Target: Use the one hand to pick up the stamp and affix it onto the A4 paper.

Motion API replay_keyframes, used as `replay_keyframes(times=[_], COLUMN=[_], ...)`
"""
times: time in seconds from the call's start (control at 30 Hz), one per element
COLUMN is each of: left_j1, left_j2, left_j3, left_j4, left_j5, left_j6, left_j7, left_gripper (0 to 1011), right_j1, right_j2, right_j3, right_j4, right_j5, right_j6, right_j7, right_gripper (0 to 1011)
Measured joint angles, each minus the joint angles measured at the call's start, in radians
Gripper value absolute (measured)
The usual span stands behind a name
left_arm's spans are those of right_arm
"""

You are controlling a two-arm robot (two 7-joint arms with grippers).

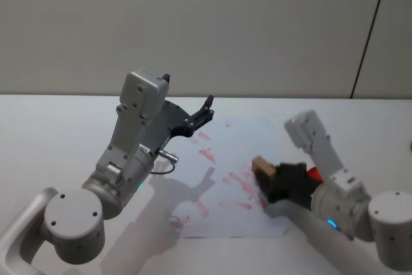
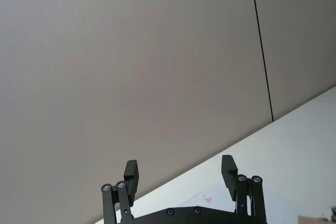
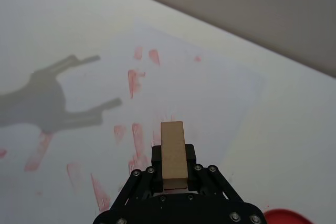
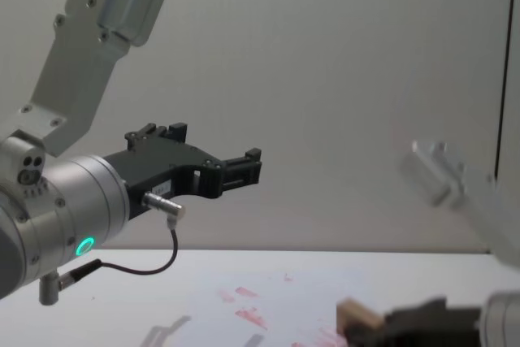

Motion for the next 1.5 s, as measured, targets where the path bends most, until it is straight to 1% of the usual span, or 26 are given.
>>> replay_keyframes(times=[0.23, 0.27, 0.4, 0.43, 0.57, 0.7, 0.87, 0.97, 1.1, 1.3, 1.5], left_j1=[0.0, 0.0, 0.0, 0.0, 0.0, 0.0, 0.0, 0.0, 0.0, 0.0, 0.0], left_j2=[0.0, 0.0, 0.0, 0.0, 0.0, 0.0, 0.0, 0.0, 0.0, 0.0, 0.0], left_j3=[0.0, 0.0, 0.0, 0.0, 0.0, 0.0, 0.0, 0.0, 0.0, 0.0, 0.0], left_j4=[0.0, 0.0, 0.0, 0.0, 0.0, 0.0, 0.0, 0.0, 0.0, 0.0, 0.0], left_j5=[0.0, 0.0, 0.0, 0.0, 0.0, 0.0, 0.0, 0.0, 0.0, 0.0, 0.0], left_j6=[0.0, 0.0, 0.0, 0.0, 0.0, 0.0, 0.0, 0.0, 0.0, 0.0, 0.0], left_j7=[0.0, 0.0, 0.0, 0.0, 0.0, 0.0, 0.0, 0.0, 0.0, 0.0, 0.0], left_gripper=[1003, 1003, 1003, 1003, 1003, 1003, 1003, 1003, 1003, 1003, 1003], right_j1=[0.01, 0.012, 0.011, 0.009, -0.003, -0.025, -0.063, -0.096, -0.123, -0.147, -0.15], right_j2=[-0.001, -0.001, 0.005, 0.009, 0.024, 0.047, 0.082, 0.108, 0.128, 0.146, 0.149], right_j3=[0.018, 0.024, 0.038, 0.045, 0.06, 0.075, 0.096, 0.108, 0.116, 0.121, 0.121], right_j4=[-0.056, -0.071, -0.108, -0.122, -0.15, -0.173, -0.192, -0.2, -0.203, -0.199, -0.181], right_j5=[0.052, 0.07, 0.109, 0.125, 0.153, 0.172, 0.186, 0.192, 0.194, 0.186, 0.17], right_j6=[-0.019, -0.023, -0.028, -0.028, -0.025, -0.015, -0.004, 0.0, 0.001, 0.0, -0.006], right_j7=[-0.013, -0.018, -0.034, -0.042, -0.059, -0.079, -0.106, -0.127, -0.141, -0.15, -0.15], right_gripper=[221, 221, 221, 221, 221, 221, 221, 221, 221, 221, 221])
